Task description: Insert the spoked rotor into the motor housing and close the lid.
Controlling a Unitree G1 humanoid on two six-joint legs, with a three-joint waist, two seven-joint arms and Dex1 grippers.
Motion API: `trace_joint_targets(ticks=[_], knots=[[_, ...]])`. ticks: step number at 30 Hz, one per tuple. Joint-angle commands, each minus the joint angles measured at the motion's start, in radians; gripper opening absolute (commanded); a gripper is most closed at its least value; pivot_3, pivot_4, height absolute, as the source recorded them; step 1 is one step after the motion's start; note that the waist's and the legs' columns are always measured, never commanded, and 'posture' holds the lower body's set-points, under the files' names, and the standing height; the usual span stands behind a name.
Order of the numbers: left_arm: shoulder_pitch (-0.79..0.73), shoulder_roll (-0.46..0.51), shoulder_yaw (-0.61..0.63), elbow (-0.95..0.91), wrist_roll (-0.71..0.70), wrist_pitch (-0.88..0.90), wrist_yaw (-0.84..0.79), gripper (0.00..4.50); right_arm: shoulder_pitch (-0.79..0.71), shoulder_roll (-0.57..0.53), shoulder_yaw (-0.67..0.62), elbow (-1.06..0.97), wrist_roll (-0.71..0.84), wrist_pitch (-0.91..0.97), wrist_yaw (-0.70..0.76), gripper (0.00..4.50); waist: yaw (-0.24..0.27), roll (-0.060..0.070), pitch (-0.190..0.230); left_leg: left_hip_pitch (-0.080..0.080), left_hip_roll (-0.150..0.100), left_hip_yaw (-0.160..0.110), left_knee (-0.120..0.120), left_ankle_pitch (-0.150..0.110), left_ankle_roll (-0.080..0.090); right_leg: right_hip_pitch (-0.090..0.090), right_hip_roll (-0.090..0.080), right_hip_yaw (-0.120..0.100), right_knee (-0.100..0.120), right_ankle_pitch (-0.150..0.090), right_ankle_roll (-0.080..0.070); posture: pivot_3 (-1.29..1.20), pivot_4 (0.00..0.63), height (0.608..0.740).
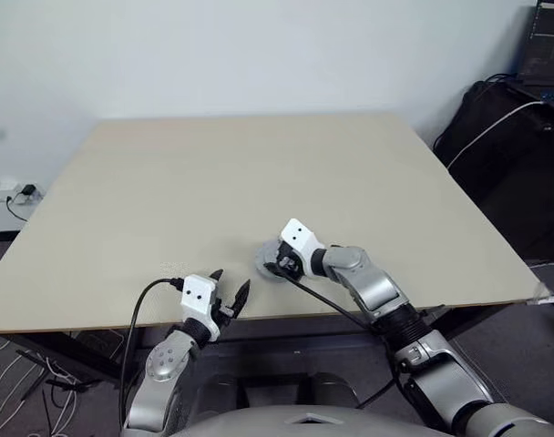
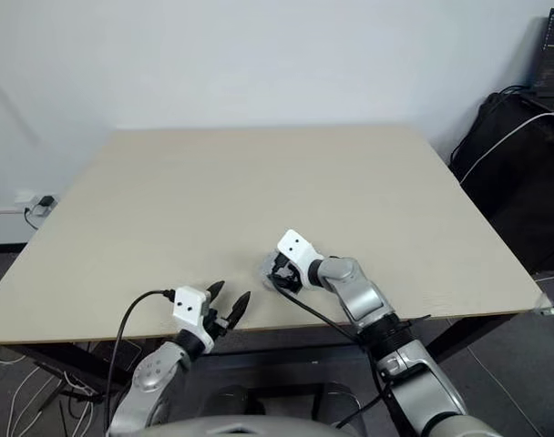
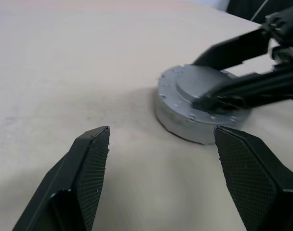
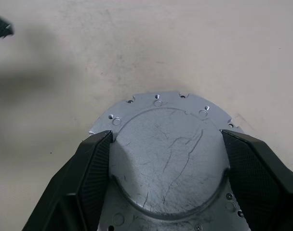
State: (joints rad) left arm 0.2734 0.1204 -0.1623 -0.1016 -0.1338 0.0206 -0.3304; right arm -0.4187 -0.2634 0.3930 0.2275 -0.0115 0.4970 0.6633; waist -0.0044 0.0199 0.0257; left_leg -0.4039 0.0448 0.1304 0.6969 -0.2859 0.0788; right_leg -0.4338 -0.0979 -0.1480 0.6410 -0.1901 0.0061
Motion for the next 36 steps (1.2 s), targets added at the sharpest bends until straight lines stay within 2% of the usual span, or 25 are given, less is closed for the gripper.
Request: trace_joint_targets(ticks=[1,5,10,14,17,26,27,36], knots=[[-0.058,-0.019,0.022,-0.015,-0.012,0.062,0.032,3.66,0.013,-0.019,0.008,0.018,-0.007,0.071,0.027,3.22,0.000,0.000,0.000,0.000,0.000,0.000,0.000,0.000,0.000,0.000,0.000,0.000,0.000,0.000,0.000,0.00,0.000,0.740],[-0.164,-0.042,0.047,0.004,-0.025,0.199,0.079,3.66,0.013,-0.018,0.005,0.011,-0.007,0.088,0.031,3.22,0.005,0.000,0.000,0.001,0.000,-0.001,0.000,0.000,0.001,0.003,0.000,-0.001,-0.002,0.000,0.000,0.00,0.000,0.740],[-0.314,-0.040,0.092,0.062,-0.165,0.445,-0.012,3.66,0.016,-0.017,0.004,0.005,-0.006,0.095,0.030,3.22,0.007,0.000,0.000,0.003,0.000,-0.001,0.000,-0.001,0.001,0.005,0.001,-0.001,-0.002,0.000,0.001,0.00,0.000,0.740],[-0.410,-0.052,0.163,0.131,-0.273,0.544,-0.054,3.66,0.022,-0.020,-0.001,-0.008,-0.004,0.100,0.027,3.22,0.006,-0.001,0.000,0.003,-0.001,-0.001,0.000,0.000,0.001,0.005,0.001,-0.001,-0.003,0.000,0.001,0.00,0.000,0.740],[-0.447,-0.035,0.155,0.145,-0.296,0.595,-0.102,3.12,0.028,-0.022,-0.007,-0.018,-0.003,0.102,0.023,3.22,0.005,-0.001,0.000,0.003,-0.001,-0.001,0.000,0.000,0.003,0.005,0.002,0.000,-0.003,0.000,0.002,0.00,0.000,0.740],[-0.513,-0.005,0.167,0.198,-0.324,0.679,-0.154,0.13,0.039,-0.021,-0.013,-0.037,-0.002,0.112,0.017,3.22,0.005,-0.001,0.000,0.003,-0.001,-0.001,0.000,-0.001,0.002,0.006,0.002,0.000,-0.003,-0.001,0.003,0.00,0.000,0.740],[-0.519,-0.001,0.164,0.205,-0.322,0.688,-0.155,0.01,0.039,-0.021,-0.013,-0.037,-0.003,0.113,0.016,3.22,0.005,-0.001,0.000,0.003,-0.001,-0.001,0.000,-0.001,0.002,0.006,0.002,0.000,-0.003,-0.001,0.003,0.00,0.000,0.740],[-0.554,0.022,0.125,0.255,-0.294,0.747,-0.171,0.01,0.039,-0.021,-0.011,-0.042,-0.002,0.116,0.018,3.22,0.005,-0.001,0.000,0.003,-0.001,-0.001,0.000,-0.001,0.002,0.006,0.002,0.000,-0.003,-0.001,0.003,0.00,0.000,0.740]])
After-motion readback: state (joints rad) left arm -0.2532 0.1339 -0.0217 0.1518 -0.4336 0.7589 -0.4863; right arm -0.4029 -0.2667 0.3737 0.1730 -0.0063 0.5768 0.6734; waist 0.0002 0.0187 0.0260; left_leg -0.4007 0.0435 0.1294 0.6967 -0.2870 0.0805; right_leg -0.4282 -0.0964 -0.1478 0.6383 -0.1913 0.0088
